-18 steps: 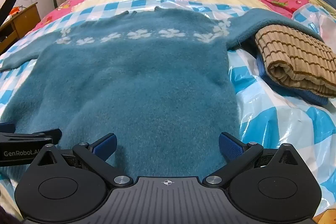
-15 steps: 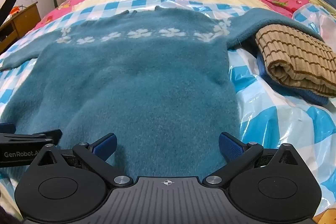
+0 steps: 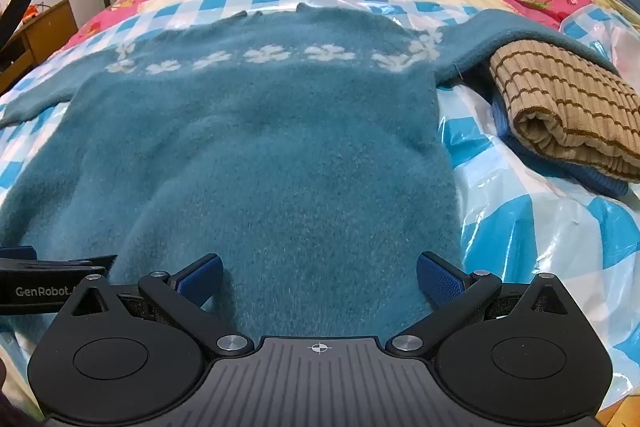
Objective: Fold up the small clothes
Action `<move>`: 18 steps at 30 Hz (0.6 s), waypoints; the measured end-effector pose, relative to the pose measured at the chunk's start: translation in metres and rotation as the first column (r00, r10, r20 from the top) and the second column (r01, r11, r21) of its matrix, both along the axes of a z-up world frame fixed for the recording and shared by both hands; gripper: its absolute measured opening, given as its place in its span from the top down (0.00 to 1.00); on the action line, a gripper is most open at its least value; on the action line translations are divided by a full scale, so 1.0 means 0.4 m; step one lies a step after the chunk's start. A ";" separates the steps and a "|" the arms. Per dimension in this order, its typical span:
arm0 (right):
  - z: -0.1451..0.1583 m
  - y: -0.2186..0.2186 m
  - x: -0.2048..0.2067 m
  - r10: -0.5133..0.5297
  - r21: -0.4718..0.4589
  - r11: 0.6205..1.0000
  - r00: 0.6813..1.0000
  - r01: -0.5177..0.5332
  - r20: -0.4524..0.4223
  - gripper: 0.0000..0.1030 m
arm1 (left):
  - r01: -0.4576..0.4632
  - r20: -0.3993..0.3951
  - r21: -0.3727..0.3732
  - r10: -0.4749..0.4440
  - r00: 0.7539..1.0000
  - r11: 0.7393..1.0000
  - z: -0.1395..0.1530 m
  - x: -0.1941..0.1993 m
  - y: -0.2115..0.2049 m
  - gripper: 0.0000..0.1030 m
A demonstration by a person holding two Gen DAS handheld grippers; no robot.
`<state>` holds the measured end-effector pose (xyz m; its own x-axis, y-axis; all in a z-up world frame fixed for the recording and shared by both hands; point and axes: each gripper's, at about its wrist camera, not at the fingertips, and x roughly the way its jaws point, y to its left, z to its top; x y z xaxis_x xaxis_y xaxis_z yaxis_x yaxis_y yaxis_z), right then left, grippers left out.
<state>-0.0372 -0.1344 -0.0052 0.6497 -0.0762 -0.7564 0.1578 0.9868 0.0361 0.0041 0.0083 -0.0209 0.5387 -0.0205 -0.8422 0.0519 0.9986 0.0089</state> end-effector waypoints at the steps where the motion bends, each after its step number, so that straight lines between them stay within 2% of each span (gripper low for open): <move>1: -0.002 0.000 -0.001 0.000 0.000 1.000 1.000 0.000 -0.001 0.00 | -0.004 -0.005 -0.007 0.004 1.000 1.000 -0.004 0.001 0.003 0.00; 6: -0.006 0.000 0.004 0.002 0.002 1.000 1.000 -0.002 -0.016 0.00 | -0.026 -0.028 -0.044 0.024 0.999 0.999 -0.020 0.003 0.017 0.00; 18: -0.017 -0.001 0.008 0.004 0.006 1.000 1.000 -0.004 -0.028 0.00 | -0.017 -0.029 -0.041 0.016 0.999 0.999 -0.032 0.002 0.013 0.00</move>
